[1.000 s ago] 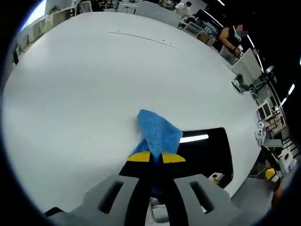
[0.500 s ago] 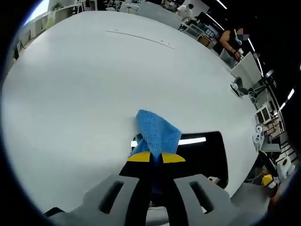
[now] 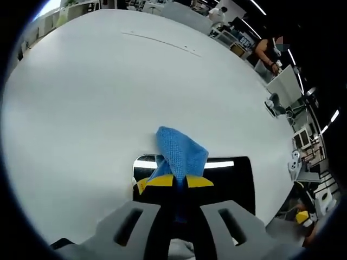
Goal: Wipe the mirror surface with the cleaning cloth until all visible marks leave the cleaned area.
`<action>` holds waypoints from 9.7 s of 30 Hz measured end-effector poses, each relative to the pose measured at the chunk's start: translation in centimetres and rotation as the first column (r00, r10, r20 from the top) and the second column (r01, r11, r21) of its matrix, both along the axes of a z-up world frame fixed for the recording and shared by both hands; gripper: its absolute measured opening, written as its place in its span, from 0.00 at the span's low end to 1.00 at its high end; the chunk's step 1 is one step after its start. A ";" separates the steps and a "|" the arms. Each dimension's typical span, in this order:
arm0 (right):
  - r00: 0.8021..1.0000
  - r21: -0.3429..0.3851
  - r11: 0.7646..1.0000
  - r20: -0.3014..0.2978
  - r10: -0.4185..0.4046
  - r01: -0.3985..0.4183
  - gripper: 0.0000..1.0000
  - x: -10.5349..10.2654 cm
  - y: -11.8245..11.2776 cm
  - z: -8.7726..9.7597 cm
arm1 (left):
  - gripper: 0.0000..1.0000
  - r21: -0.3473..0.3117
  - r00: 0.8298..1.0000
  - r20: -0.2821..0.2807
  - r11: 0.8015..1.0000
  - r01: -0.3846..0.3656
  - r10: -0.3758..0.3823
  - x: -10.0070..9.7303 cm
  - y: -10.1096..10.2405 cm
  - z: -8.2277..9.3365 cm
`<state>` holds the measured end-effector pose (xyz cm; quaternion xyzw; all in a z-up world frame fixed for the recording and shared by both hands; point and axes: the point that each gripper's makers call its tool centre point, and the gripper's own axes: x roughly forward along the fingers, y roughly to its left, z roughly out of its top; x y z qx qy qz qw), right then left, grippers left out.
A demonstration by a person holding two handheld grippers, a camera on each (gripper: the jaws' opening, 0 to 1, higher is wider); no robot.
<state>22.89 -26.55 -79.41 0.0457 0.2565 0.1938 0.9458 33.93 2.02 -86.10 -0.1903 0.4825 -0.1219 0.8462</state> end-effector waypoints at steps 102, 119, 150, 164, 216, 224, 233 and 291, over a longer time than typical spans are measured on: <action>1.000 0.002 1.000 -0.015 -0.004 0.004 0.99 0.0 -0.2 -0.2 | 0.03 -0.037 0.989 -0.024 0.988 0.148 -0.149 1.5 -14.4 0.0; 1.000 0.002 1.000 -0.012 -0.004 0.004 0.99 0.0 -0.2 -0.2 | 0.03 -0.056 0.989 -0.027 0.988 0.145 -0.147 0.2 -14.2 0.0; 1.000 0.002 1.000 -0.002 -0.003 0.003 0.99 0.0 -0.2 -0.1 | 0.03 -0.078 0.986 -0.051 0.985 0.154 -0.159 -2.4 -14.2 -0.1; 1.000 -0.001 1.000 -0.003 -0.001 0.001 0.99 -0.1 -0.1 0.0 | 0.03 -0.080 0.987 -0.040 0.985 0.155 -0.158 -2.4 -14.3 -0.1; 1.000 -0.003 1.000 -0.006 -0.006 0.006 0.99 0.0 -0.3 -0.1 | 0.03 -0.104 0.987 -0.043 0.984 0.148 -0.153 -2.3 -13.5 -0.1; 1.000 -0.006 1.000 -0.010 0.003 -0.003 0.99 -0.1 -0.1 -0.2 | 0.03 -0.095 0.987 -0.048 0.985 0.147 -0.152 -2.5 -12.0 -0.1; 1.000 -0.011 1.000 -0.015 0.007 -0.007 0.99 -0.1 -0.1 -0.3 | 0.03 -0.100 0.990 -0.055 0.987 0.124 -0.130 -2.5 -9.0 -0.1; 0.999 -0.019 0.998 0.004 0.054 -0.054 0.99 -0.3 0.7 -0.1 | 0.03 -0.174 0.995 -0.097 0.985 0.002 -0.019 -2.7 1.2 -0.2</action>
